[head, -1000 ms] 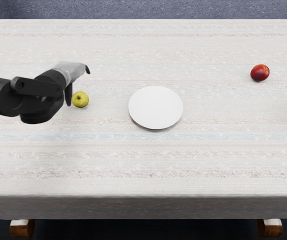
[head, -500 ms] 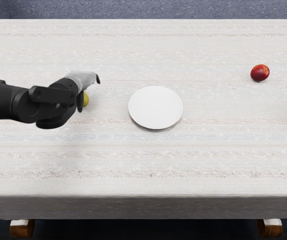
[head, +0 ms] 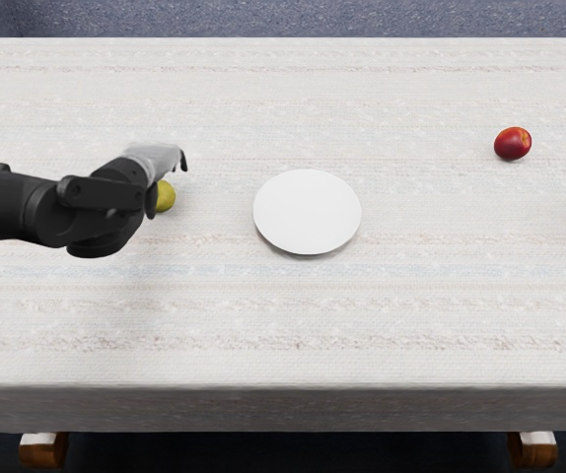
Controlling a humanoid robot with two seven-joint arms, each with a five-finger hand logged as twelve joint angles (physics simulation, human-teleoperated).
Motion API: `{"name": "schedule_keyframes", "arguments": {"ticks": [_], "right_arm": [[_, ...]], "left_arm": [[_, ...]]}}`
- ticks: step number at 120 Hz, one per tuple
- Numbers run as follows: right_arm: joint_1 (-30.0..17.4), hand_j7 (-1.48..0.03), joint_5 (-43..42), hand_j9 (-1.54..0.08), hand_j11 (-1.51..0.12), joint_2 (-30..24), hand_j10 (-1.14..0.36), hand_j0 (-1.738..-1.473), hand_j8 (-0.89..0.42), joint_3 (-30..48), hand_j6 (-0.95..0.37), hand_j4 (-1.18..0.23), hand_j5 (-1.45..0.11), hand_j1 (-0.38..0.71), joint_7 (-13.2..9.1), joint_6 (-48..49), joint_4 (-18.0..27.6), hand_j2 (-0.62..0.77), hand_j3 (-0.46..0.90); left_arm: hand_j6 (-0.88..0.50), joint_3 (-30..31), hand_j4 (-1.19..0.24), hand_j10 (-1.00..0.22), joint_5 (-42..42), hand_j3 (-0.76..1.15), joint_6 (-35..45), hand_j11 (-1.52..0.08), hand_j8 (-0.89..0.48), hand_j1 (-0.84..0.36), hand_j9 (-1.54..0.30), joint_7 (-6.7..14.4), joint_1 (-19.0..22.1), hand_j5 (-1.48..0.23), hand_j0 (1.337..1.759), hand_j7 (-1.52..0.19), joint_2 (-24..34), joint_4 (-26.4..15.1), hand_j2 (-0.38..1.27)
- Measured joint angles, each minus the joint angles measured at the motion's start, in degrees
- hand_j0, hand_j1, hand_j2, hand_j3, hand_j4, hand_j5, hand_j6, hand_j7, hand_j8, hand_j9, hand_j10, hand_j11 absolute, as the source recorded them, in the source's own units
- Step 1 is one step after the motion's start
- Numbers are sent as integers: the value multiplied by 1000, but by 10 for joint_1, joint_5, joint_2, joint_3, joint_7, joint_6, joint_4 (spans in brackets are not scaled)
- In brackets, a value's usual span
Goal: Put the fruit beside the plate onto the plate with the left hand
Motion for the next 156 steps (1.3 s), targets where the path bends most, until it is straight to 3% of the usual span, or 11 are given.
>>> {"name": "schedule_keyframes", "arguments": {"ticks": [52,98,156], "right_arm": [[0,-43,0,-43,-43,0,-33,-1658,-33,0,-33,-33,-43,-310,0,0,0,-7,0],[0,-43,0,-43,-43,0,-33,-1658,-33,0,-33,-33,-43,-310,0,0,0,-7,0],[0,-43,0,-43,-43,0,-33,-1658,-33,0,-33,-33,-43,-310,0,0,0,-7,0]], "left_arm": [[-412,4,-411,-411,1,0,6,-535,-411,-137,-535,-1,20,-535,1658,-535,-20,35,102],[-446,9,-446,-446,-1,0,23,-580,-446,-183,-580,-2,28,-581,1658,-581,-26,39,94],[-483,32,-631,-585,0,0,27,-759,-500,-273,-760,-2,35,-678,1656,-733,-26,43,196]]}}
